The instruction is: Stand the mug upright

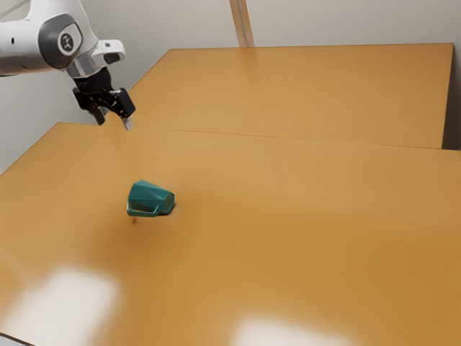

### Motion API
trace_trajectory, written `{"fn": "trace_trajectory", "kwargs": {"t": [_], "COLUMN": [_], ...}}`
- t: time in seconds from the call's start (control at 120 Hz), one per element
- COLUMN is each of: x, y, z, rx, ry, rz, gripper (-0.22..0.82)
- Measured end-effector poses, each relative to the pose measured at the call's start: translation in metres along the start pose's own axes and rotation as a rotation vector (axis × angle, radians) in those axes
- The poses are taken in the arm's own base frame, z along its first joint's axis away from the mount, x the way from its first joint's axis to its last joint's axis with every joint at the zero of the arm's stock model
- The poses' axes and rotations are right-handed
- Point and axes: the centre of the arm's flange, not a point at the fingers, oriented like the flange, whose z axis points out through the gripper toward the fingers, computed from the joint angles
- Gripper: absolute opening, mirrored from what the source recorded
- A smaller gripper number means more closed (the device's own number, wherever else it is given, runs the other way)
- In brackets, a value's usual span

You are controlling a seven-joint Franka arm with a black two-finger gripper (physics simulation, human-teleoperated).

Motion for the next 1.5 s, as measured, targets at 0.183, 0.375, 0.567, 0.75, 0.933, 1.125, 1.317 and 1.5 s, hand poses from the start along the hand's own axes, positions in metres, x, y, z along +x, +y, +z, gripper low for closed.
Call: {"fn": "trace_trajectory", "kwargs": {"t": [0.183, 0.375, 0.567, 0.75, 0.933, 1.125, 1.317, 1.5], "x": [-0.003, -0.036, -0.073, -0.074, -0.080, -0.083, -0.072, -0.066], "y": [0.005, -0.019, -0.076, -0.102, -0.098, -0.094, -0.089, -0.074], "z": [0.011, 0.051, 0.088, 0.115, 0.155, 0.181, 0.208, 0.220], "rx": [-0.009, -0.109, -0.268, -0.348, -0.340, -0.240, -0.169, -0.163], "ry": [-0.006, 0.041, 0.186, 0.289, 0.322, 0.383, 0.408, 0.424], "rz": [0.001, -0.106, -0.363, -0.467, -0.415, -0.314, -0.266, -0.221], "gripper": [0.60, 0.60, 0.60, 0.60, 0.60, 0.59, 0.59, 0.59]}}
